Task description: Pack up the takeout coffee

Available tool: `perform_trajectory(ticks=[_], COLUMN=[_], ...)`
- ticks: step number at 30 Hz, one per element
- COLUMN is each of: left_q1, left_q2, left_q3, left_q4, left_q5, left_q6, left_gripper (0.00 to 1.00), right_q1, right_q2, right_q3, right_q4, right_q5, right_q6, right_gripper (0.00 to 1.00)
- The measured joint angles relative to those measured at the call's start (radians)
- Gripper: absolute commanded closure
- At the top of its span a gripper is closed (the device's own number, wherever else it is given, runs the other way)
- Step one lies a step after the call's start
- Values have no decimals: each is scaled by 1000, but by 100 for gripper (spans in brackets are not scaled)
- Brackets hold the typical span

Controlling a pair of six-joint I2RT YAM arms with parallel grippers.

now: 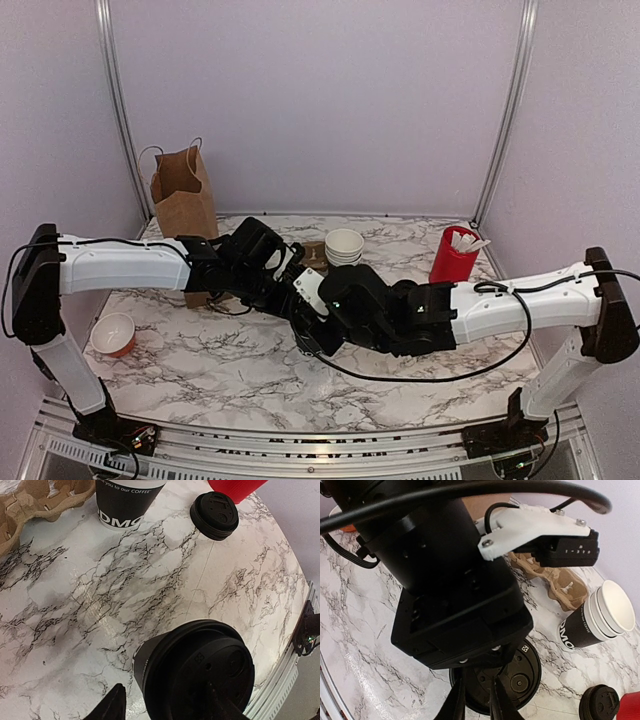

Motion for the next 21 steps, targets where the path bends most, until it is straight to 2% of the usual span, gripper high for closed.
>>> perform_trajectory(ticks=[13,21], left_q1=[5,6], left_q2=[0,-1], left_q3=[-8,-10], left_q4=[14,19], left_q5=[-6,1], left_q6=[-8,-10], left_gripper=[47,47], right_q1=[-25,-32], right_q2=[122,49], right_q3=[-91,-98], right_q4=[104,49], right_q5=[-97,-96], right_q6=[97,132], right_gripper=[86,84])
